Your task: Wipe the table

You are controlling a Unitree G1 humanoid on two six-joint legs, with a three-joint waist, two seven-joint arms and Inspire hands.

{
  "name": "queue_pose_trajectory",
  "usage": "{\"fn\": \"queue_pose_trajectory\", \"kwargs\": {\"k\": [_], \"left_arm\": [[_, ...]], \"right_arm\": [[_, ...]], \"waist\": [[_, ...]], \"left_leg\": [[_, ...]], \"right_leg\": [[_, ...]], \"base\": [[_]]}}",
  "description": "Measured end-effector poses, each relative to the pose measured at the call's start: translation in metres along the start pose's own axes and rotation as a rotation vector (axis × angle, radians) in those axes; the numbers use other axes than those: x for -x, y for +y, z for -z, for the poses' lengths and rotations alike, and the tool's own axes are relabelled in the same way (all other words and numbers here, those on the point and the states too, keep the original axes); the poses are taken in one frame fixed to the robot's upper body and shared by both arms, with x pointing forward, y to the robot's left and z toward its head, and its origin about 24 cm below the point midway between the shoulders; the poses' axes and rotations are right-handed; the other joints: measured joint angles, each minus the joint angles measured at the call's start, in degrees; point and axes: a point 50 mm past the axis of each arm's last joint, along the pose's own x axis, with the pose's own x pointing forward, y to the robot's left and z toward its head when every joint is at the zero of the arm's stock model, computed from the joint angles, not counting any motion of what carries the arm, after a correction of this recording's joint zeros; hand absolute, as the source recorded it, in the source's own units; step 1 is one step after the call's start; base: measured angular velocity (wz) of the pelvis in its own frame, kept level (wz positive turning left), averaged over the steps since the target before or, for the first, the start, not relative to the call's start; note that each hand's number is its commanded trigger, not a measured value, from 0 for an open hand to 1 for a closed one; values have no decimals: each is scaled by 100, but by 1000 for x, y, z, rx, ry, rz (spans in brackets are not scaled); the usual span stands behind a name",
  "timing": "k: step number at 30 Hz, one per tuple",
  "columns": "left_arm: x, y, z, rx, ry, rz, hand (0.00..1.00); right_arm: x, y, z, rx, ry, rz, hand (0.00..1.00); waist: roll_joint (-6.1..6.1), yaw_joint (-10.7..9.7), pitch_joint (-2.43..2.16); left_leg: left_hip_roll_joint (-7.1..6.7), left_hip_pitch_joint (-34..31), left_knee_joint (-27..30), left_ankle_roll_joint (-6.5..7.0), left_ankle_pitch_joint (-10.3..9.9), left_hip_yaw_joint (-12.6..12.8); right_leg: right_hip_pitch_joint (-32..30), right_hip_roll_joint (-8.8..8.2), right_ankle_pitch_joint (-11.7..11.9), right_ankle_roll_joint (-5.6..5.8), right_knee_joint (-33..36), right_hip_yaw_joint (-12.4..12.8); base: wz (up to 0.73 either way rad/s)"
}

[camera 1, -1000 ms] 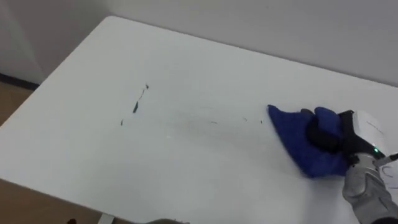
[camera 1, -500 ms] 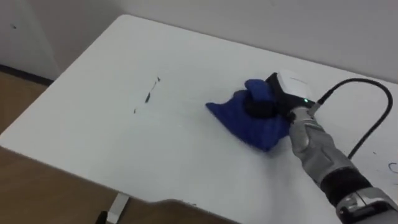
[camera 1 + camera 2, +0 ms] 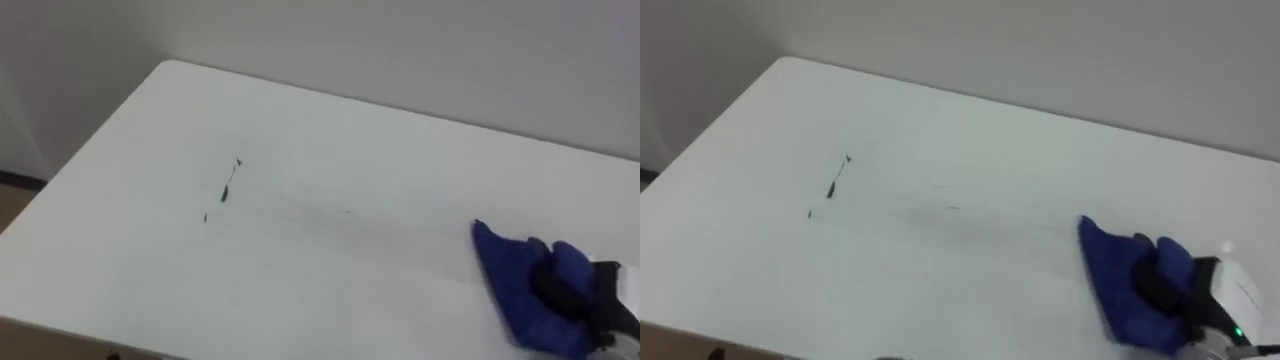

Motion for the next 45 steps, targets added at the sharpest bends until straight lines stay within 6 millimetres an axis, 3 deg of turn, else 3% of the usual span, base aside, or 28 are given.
{"fn": "queue_pose_trajectory", "kwargs": {"k": [2, 5, 7, 8, 10, 11, 12, 13, 14, 15, 16, 17, 18, 19, 20, 21, 22, 24, 27, 29, 31, 32, 34, 37, 40, 42, 44, 45], "left_arm": [[-5, -1, -17, -16, -45, 6, 0], [-10, -6, -33, -51, -73, 33, 0], [-14, -11, -51, -90, -104, 59, 0], [-16, -14, -61, -91, -121, 76, 0], [-15, -20, -64, -81, -126, 100, 0], [-14, -21, -60, -81, -118, 106, 0], [-12, -21, -50, -86, -96, 111, 0], [-7, -22, -33, -95, -60, 116, 0], [-4, -24, -22, -99, -34, 122, 0], [2, -25, -3, -109, 16, 130, 0], [7, -25, 10, -127, 45, 132, 0], [11, -25, 20, -136, 65, 130, 0], [20, -24, 43, -132, 127, 127, 0], [27, -24, 58, -105, 176, 120, 0], [29, -24, 63, -97, 191, 121, 0], [29, -22, 65, -82, 197, 122, 0], [27, -18, 63, -63, 186, 105, 0], [23, -12, 58, -39, 167, 79, 0], [19, -25, 40, -9, 120, 104, 0], [14, -35, 22, -12, 73, 130, 0], [9, -44, 2, -19, 26, 152, 0], [8, -45, -5, -21, 7, 154, 0], [4, -52, -26, -55, -42, 174, 0], [5, -58, -28, -74, -55, 198, 0], [7, -47, -8, -53, 8, 167, 0], [10, -43, 5, -42, 47, 156, 0], [12, -37, 17, -21, 79, 138, 0], [14, -35, 21, -14, 93, 131, 0]], "right_arm": [[-5, 7, -23, 4, -8, -3, 100], [-9, 18, -72, 14, -114, -36, 100], [-6, 23, -144, 35, -350, -97, 100], [-4, 21, -178, 56, -466, -106, 100], [-2, 10, -216, 58, -595, -104, 100], [-2, 8, -222, 69, -623, -95, 100], [0, 1, -232, 80, -674, -61, 100], [-1, -1, -228, 106, -688, -39, 100], [-3, -1, -220, 131, -681, -35, 100], [-8, 2, -189, 180, -621, -33, 100], [-13, 2, -140, 188, -501, -43, 100], [-12, -2, -120, 128, -452, -20, 100], [-11, -10, -88, 105, -370, 30, 100], [-13, -22, -61, 93, -297, 65, 100], [-14, -26, -50, 88, -263, 73, 100], [-19, -41, -36, 92, -223, 103, 100], [-23, -48, -34, 96, -215, 116, 100], [-22, -41, -34, 96, -204, 91, 100], [-22, -29, -53, 104, -226, 62, 100], [-21, -20, -79, 94, -258, 40, 100], [-11, -6, -147, 147, -457, -21, 100], [-5, -2, -169, 160, -531, -34, 100], [22, 5, -244, 163, -778, -62, 100], [36, -7, -290, 122, -928, -44, 100], [32, -7, -283, 127, -915, -43, 100], [22, 5, -253, 180, -851, -86, 100], [12, 18, -187, 169, -713, -124, 100], [12, 17, -178, 148, -700, -111, 100]], "waist": [[30, 241, 10], [5, 421, 16], [-216, 563, 45], [-342, 668, 96], [-391, 909, 126], [-386, 934, 127], [-390, 910, 125], [-327, 861, 96], [-251, 803, 89], [-164, 545, 73], [-175, 416, 47], [-149, 319, 42], [-30, 149, 9], [37, 69, -15], [68, 19, -26], [150, -16, -17], [173, -11, -11], [95, 80, 32], [50, 176, 34], [-60, 216, 17], [-130, 490, 32], [-154, 545, 58], [-265, 640, 119], [-267, 953, 140], [-287, 952, 126], [-275, 941, 135], [-226, 778, 142], [-203, 690, 137]], "left_leg": [[245, -252, 329, -121, -118, -4], [427, -559, 535, -274, -173, -110], [449, -842, 572, -487, -70, -258], [483, -933, 560, -602, -14, -263], [642, -1025, 561, -805, 33, -263], [692, -1046, 555, -856, 78, -295], [782, -1086, 518, -1001, 140, -382], [886, -1076, 518, -1174, 163, -386], [975, -1055, 509, -1261, 193, -437], [1094, -1069, 460, -1411, 337, -449], [1165, -1108, 461, -1435, 490, -284], [1180, -1125, 490, -1403, 572, -248], [1178, -1119, 644, -1250, 691, -226], [1013, -1120, 856, -1146, 699, -213], [807, -1075, 815, -1051, 640, -226], [336, -929, 533, -927, 567, -200], [163, -735, 164, -771, 531, -45], [145, -442, -220, -831, 638, 5], [190, -302, -487, -878, 698, 40], [191, -341, -646, -893, 806, 39], [250, -415, -786, -946, 879, 6], [247, -440, -813, -958, 887, -64], [228, -551, -879, -1012, 972, -314], [169, -579, -916, -999, 966, -420], [44, -536, -971, -983, 967, -626], [-20, -479, -997, -982, 967, -665], [-97, -378, -1034, -979, 966, -690], [-110, -339, -1059, -974, 967, -692]], "right_leg": [[-62, -160, 25, 43, -432, 306], [-71, -219, 145, 220, -1098, 401], [-104, -239, 307, 201, -1579, 350], [-103, -203, 403, 149, -1743, 301], [-95, -4, 519, 100, -1941, 173], [-80, 85, 552, 90, -2020, 94], [-77, 319, 590, 67, -2143, 30], [-2, 513, 478, 223, -2107, -268], [72, 606, 401, 272, -2086, -378], [214, 759, 181, 233, -2052, -562], [215, 795, -73, 207, -1910, -535], [217, 794, -187, 189, -1804, -537], [273, 795, -273, 133, -1700, -526], [372, 783, -283, 115, -1703, -350], [404, 745, -289, 104, -1692, -215], [417, 666, -318, 91, -1731, 29], [379, 722, -388, 37, -1782, 128], [334, 798, -374, -1, -1815, 379], [337, 891, -272, -55, -1968, 504], [220, 914, -213, -103, -1996, 523], [-22, 1006, -113, -192, -2002, 559], [-66, 1031, -99, -212, -2002, 542], [-73, 1096, -77, -238, -2110, 343], [107, 1078, -51, -206, -2306, 36], [351, 1032, -15, -150, -2448, -246], [464, 993, -7, -134, -2506, -272], [644, 942, 2, -120, -2510, -350], [675, 929, 4, -116, -2504, -377]], "base": [[-52], [-38], [-13], [0], [0], [17], [34], [38], [70], [93], [97], [49], [0], [-15], [-28], [-49], [-54], [-71], [-45], [-10], [-38], [-18], [31], [49], [53], [32], [37], [22]]}}
